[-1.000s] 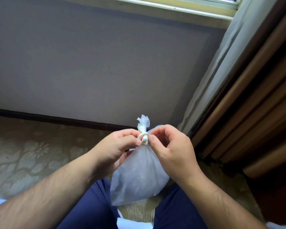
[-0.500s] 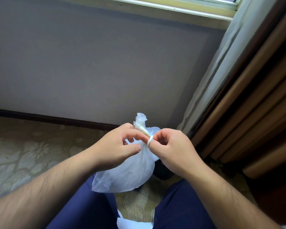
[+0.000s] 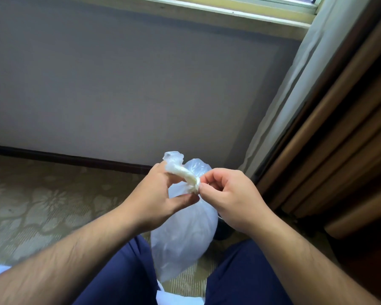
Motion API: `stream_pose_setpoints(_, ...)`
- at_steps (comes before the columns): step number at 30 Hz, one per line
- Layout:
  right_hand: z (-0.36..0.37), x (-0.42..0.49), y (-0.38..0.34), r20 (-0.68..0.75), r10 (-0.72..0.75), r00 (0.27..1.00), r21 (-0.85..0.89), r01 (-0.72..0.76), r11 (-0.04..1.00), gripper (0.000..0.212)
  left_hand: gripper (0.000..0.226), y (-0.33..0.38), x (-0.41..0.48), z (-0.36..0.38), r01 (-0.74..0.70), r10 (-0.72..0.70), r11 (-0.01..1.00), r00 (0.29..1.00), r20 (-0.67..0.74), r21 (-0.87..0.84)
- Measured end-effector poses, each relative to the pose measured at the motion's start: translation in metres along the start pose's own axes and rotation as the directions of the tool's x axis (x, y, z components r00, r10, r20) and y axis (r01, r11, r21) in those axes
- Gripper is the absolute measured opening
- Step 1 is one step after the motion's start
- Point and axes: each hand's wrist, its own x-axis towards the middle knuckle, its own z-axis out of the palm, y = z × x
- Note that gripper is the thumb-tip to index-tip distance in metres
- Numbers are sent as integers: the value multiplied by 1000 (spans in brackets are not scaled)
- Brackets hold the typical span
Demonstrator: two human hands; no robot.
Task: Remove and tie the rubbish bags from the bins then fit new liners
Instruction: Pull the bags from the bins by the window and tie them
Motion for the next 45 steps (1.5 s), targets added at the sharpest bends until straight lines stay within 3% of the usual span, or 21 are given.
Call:
stream_pose_setpoints(5, -3, -1, 4, 21, -2, 1000, -40, 3, 999, 18, 2, -2, -5, -5, -34, 27, 983, 999, 38, 178)
stream_pose_setpoints(8, -9, 0, 7, 58, 5, 998, -72, -1, 997, 18, 40, -2, -7, -7, -28, 21, 964, 999, 30, 266)
stream_pose_setpoints(13, -15, 1, 8, 26, -31, 999, -140, 34, 990, 21, 20, 7, -1, -16, -93, 97, 979, 995, -14, 183)
stream_pose_setpoints(16, -20, 1, 7, -18, -60, 998, -139, 57, 989, 21, 31, 8, 2, -22, -37, 43, 991, 998, -42, 130)
stream_pose_setpoints(24, -27, 6, 7, -158, -73, 985, -15, 72, 997, 14, 26, 14, 7, -28, -7, 17, 996, 993, -113, 91)
stream_pose_setpoints(31, -33, -2, 8, 48, -50, 998, 19, 49, 999, 9, 37, 15, -1, -24, 12, -1, 990, 997, -80, 138)
stream_pose_setpoints(38, -19, -4, -7, 102, -75, 992, -10, 77, 997, 15, 52, 12, -6, -27, -10, 20, 984, 998, -55, 177)
stream_pose_setpoints(45, -12, -4, -19, 53, -100, 994, -103, 105, 989, 22, 23, 3, -10, -36, -5, 5, 999, 1000, -4, 53)
